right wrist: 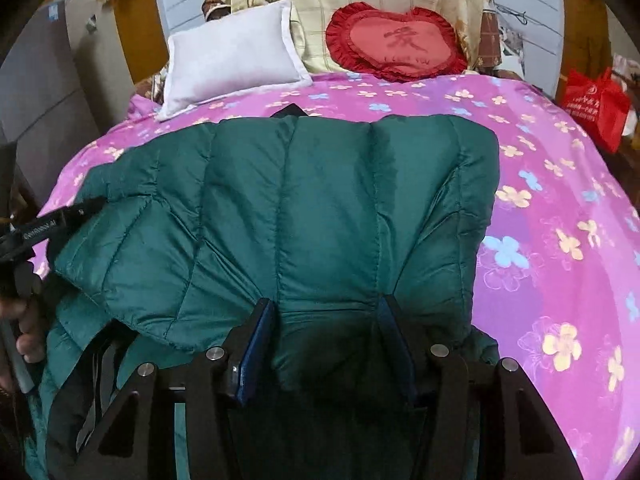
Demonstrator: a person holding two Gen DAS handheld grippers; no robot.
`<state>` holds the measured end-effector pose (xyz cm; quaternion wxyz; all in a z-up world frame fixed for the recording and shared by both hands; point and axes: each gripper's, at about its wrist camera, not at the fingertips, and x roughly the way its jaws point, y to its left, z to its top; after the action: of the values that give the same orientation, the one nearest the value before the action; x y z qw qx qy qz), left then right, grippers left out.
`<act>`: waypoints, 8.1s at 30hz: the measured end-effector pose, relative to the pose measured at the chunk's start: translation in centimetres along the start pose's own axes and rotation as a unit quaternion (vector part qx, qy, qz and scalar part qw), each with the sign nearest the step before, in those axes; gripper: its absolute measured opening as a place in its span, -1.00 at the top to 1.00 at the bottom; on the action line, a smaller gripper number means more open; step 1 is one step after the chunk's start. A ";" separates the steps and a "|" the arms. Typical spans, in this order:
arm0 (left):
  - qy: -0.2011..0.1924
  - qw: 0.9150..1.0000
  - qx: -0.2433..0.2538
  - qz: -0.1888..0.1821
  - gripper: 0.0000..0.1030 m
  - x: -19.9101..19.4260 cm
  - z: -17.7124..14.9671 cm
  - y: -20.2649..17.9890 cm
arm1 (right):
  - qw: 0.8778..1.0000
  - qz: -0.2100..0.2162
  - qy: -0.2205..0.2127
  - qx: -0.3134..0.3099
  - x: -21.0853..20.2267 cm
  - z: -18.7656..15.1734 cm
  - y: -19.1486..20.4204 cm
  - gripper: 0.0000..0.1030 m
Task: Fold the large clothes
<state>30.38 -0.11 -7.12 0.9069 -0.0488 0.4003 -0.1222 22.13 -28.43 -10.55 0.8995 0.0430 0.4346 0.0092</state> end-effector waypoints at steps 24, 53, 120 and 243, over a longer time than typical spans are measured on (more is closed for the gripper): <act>-0.026 0.999 -0.002 -0.045 -0.40 0.0 -0.8 0.4 | 0.998 -0.031 0.005 0.053 7.3 8.1 -5.5 -0.04; -0.008 1.000 0.028 -0.005 -0.41 -0.1 -0.9 0.4 | 0.997 0.014 -0.036 0.066 -1.4 4.5 3.1 -0.88; 0.026 0.999 0.013 0.045 -0.51 1.0 2.1 1.1 | 0.996 -0.031 0.043 0.076 5.3 9.4 -2.7 -0.90; 0.082 0.978 -0.046 -0.187 -0.91 -22.4 -25.1 8.3 | 0.963 0.199 -0.075 0.163 -18.5 -25.9 -3.9 -0.54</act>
<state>-1.19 13.95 -9.61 0.8291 -0.1542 0.4619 -0.2747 -9.79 -31.56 -12.46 0.8904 0.2751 0.3443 0.1140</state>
